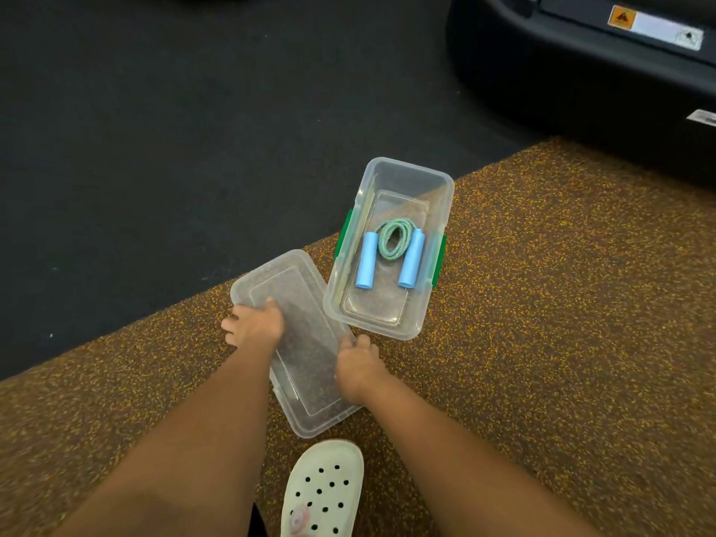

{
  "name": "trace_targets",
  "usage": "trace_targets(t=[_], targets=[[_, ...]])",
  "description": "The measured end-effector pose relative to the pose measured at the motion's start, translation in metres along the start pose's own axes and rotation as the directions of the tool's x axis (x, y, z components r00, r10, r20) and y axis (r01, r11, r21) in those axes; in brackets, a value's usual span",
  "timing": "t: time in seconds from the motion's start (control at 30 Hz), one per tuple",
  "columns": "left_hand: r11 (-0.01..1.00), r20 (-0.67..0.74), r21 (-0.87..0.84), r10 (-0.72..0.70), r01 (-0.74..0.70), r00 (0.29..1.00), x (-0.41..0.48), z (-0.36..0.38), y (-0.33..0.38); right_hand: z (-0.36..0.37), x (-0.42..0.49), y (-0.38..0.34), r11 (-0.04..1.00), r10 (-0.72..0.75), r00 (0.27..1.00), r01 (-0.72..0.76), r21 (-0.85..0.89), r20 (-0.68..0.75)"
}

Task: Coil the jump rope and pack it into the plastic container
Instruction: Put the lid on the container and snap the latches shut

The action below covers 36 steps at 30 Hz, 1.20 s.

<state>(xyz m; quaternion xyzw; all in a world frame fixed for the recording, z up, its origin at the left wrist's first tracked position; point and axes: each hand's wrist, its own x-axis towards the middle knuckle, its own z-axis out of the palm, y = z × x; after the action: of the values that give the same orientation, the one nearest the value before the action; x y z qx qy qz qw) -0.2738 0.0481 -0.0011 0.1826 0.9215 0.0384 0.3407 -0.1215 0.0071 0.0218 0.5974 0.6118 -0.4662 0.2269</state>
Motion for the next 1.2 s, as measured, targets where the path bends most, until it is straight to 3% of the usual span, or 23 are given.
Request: trace_targets(t=[0.2, 0.43, 0.67, 0.8, 0.97, 1.2], targets=[[0.955, 0.056, -0.257, -0.140, 0.149, 0.989, 0.013, -0.006, 0.001, -0.002, 0.003, -0.002, 0.989, 0.045, 0.999, -0.048, 0.142, 0.019], [0.929, 0.186, -0.329, -0.114, 0.171, 0.976, 0.028, -0.009, -0.014, -0.002, 0.004, -0.002, 0.977, 0.055, 0.998, -0.061, 0.203, 0.036], [0.947, 0.149, -0.298, -0.080, 0.122, 0.986, 0.025, -0.014, -0.013, -0.001, 0.006, -0.005, 0.949, 0.022, 0.995, -0.053, 0.312, 0.102], [0.976, 0.040, -0.199, -0.081, 0.088, 0.996, 0.022, -0.023, -0.006, -0.001, 0.003, -0.008, 0.908, -0.016, 0.988, -0.051, 0.417, 0.154], [0.960, 0.035, -0.269, 0.095, -0.083, 0.995, 0.022, -0.029, -0.004, -0.005, 0.001, -0.015, 0.870, -0.076, 0.978, -0.031, 0.492, 0.195], [0.950, -0.055, -0.230, 0.205, -0.212, 0.977, 0.013, -0.049, 0.001, -0.017, 0.000, -0.027, 0.851, -0.165, 0.973, 0.058, 0.522, 0.160]])
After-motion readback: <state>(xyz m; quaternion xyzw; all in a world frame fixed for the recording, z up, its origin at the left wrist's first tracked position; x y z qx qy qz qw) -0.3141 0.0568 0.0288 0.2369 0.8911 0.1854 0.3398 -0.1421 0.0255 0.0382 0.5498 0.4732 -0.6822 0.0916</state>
